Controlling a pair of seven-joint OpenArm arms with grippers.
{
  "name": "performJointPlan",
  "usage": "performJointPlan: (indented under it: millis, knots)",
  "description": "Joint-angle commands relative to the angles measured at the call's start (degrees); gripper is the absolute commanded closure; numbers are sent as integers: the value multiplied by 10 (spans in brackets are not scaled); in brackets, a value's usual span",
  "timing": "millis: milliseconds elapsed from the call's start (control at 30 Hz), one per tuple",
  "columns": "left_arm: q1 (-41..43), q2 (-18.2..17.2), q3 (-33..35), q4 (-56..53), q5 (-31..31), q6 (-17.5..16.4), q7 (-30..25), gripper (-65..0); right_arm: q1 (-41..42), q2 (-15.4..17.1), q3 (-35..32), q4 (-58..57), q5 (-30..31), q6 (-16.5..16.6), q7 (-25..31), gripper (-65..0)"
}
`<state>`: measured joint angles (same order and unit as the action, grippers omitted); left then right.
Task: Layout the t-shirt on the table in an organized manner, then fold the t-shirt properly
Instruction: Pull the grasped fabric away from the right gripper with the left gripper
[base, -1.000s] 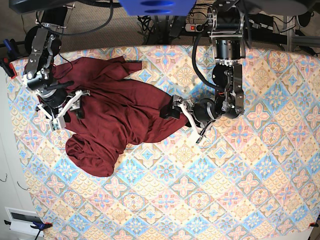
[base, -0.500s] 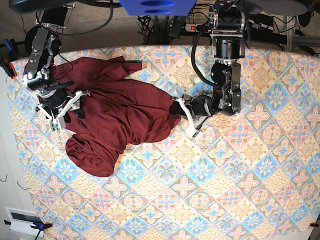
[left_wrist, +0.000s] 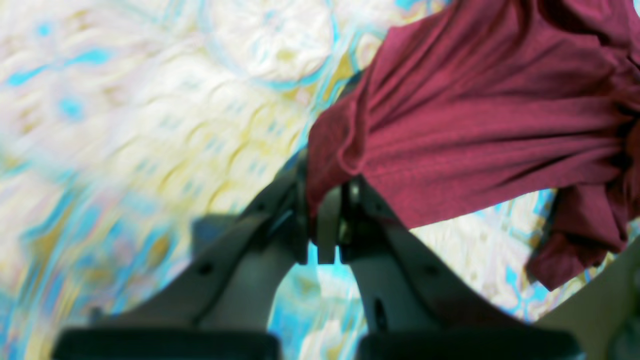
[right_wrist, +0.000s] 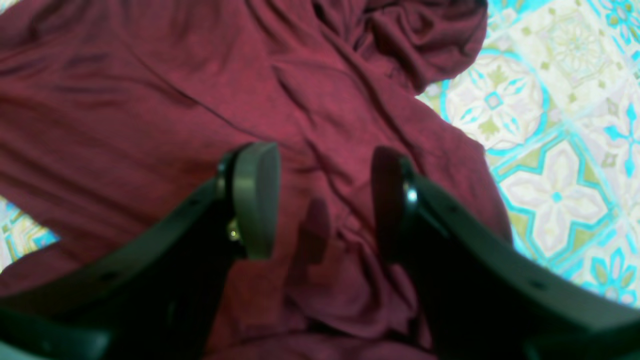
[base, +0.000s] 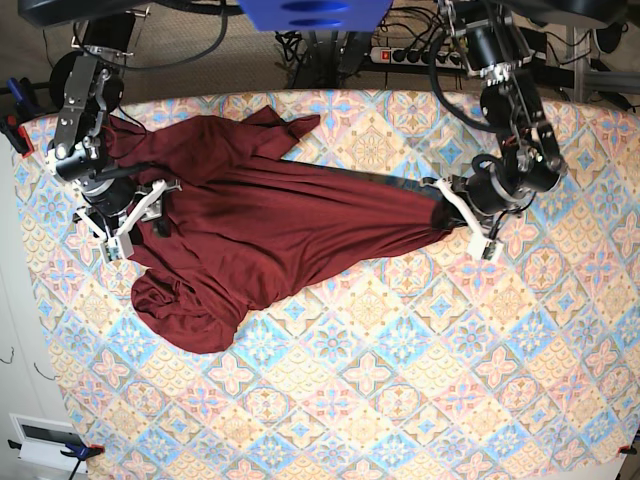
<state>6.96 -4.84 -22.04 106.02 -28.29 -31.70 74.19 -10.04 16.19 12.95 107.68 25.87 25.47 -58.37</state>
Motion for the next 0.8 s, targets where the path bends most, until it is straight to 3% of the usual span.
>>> performJointPlan:
  millis: [0,133,300,567,667,767]
  knots:
    - [20,-3,-6,37,-9,-3,-9,0,9,8,-8,9,7,2,13,-286]
    - [108,-7,-11,86,-30,-3,-10,0,9,8,-41,6,7,2,14,-285]
    - [188,-38,-13,86,-51,-3,-13,0,9,8,-46,5,5,2,14,-285]
    - [191,-85,-22,95,-55,-3,-9,0,9,8,-45,4,5,2,14,-285]
    - [180,-113,-22,98,-88,-3,11,-93,9,8,-44,4,5,2,14,-286]
    - [166,-142,-23,99,-154,-3,40,-235,14,8,-44,4,3,2,14,-287]
